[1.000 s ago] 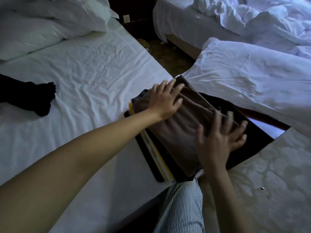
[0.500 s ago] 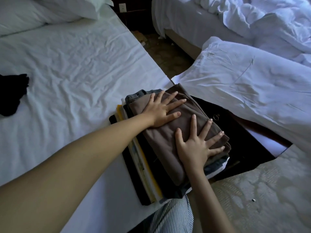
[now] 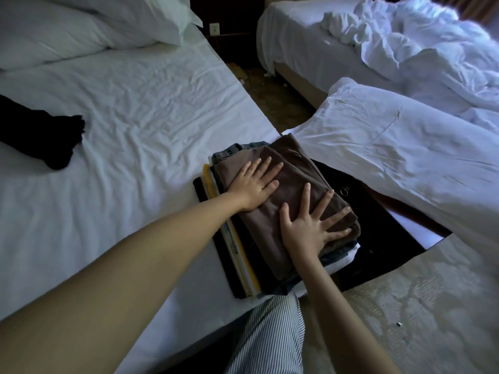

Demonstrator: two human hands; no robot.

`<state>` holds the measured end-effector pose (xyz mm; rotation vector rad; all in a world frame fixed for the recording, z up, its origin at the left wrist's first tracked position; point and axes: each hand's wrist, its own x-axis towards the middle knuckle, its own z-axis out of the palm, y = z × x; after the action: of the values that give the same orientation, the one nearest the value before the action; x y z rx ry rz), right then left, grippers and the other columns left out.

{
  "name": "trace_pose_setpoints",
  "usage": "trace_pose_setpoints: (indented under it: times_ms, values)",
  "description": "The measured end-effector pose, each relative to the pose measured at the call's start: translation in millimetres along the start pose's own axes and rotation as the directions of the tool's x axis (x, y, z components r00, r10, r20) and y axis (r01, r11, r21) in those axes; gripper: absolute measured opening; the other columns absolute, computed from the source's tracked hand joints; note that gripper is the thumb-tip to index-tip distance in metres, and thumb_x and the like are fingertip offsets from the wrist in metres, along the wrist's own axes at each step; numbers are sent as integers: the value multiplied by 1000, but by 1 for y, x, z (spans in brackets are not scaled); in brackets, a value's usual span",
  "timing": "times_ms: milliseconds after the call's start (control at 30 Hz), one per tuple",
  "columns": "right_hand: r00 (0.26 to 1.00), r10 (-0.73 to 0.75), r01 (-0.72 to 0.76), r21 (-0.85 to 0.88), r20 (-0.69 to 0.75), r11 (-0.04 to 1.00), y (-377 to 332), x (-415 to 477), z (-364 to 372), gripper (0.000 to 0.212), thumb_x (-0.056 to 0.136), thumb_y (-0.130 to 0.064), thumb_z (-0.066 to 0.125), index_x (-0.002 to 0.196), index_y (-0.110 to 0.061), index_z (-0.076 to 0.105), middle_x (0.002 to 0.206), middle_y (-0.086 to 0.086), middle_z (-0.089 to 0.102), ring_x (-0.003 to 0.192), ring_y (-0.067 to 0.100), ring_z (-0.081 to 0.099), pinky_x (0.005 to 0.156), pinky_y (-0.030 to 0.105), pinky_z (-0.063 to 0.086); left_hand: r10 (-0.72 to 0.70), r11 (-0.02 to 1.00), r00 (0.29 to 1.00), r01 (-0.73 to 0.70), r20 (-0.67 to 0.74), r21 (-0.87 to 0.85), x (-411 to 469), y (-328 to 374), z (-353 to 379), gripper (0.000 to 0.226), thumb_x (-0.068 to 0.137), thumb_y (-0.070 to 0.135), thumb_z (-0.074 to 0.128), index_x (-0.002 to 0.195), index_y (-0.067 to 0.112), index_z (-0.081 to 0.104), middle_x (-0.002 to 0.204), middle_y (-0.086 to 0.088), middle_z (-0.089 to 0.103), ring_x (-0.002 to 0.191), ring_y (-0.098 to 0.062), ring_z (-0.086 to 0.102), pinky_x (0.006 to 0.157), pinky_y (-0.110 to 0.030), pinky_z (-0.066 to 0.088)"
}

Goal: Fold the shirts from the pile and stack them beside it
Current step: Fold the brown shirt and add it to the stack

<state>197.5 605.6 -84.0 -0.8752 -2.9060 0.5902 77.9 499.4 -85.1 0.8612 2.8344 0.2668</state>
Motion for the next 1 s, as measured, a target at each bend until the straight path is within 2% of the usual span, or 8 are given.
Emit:
trace_pose_setpoints:
  times_ms: [167,300,367,467,567,700,900,1000]
  values:
    - [996,-80,73,-175,-35,982,9,4,-39,71,88,-66,32,149,-35,13,159,9,-9,136,41,-30,99,63,-25,-57,967,997,69,57,-244,-38,1,-15,61,99,49,34,151,37,5,161,0,-5,147,-17,-8,116,-35,-5]
    - [993,-114,113,-51,-26,992,31,53,-93,74,85,-69,40,146,-29,27,155,7,21,143,40,-7,108,59,-14,-414,767,897,253,-155,-589,-60,17,-11,82,86,54,58,150,39,10,160,1,-5,147,-21,-4,115,-44,7]
    - [973,-118,112,42,199,993,43,71,-99,86,77,-77,45,146,-31,28,153,3,28,143,37,11,112,56,0,-644,563,759,381,-100,-733,-65,26,0,100,75,59,68,149,42,3,159,1,-12,146,-25,-4,113,-52,11]
    - [827,-118,-187,467,549,864,53,74,-86,112,45,-87,63,138,-27,46,134,1,55,118,19,55,102,35,42,-780,25,562,466,274,-884,-64,23,18,118,61,62,78,148,45,1,158,-9,-10,144,-37,0,116,-53,13]
    - [751,-181,-303,576,635,759,46,69,-73,64,73,-63,62,125,-25,57,103,-3,68,94,12,64,76,22,47,-719,-132,569,452,399,-882,-58,9,32,119,53,66,80,149,40,16,157,-16,7,144,-35,13,117,-47,19]
    - [749,-284,-223,631,599,743,34,69,-68,75,42,-75,74,104,-34,63,101,-4,71,93,14,68,82,24,50,-643,-363,616,278,455,-889,-47,-5,28,130,16,67,88,133,20,53,133,-8,55,114,-27,58,101,-41,47]
    - [833,-295,-139,692,469,709,16,62,-43,33,84,-48,63,113,-34,57,102,-11,65,92,7,63,84,24,47,-587,-307,723,217,364,-927,-49,-9,12,49,72,29,82,112,13,59,99,-3,66,90,-20,63,86,-31,50]
    - [880,-261,-99,690,398,717,26,63,-30,37,87,-44,61,121,-29,59,113,-9,63,102,9,60,96,29,44,-696,-191,635,285,334,-939,-44,-8,23,64,72,32,82,124,6,57,117,-7,63,105,-22,61,92,-30,47]
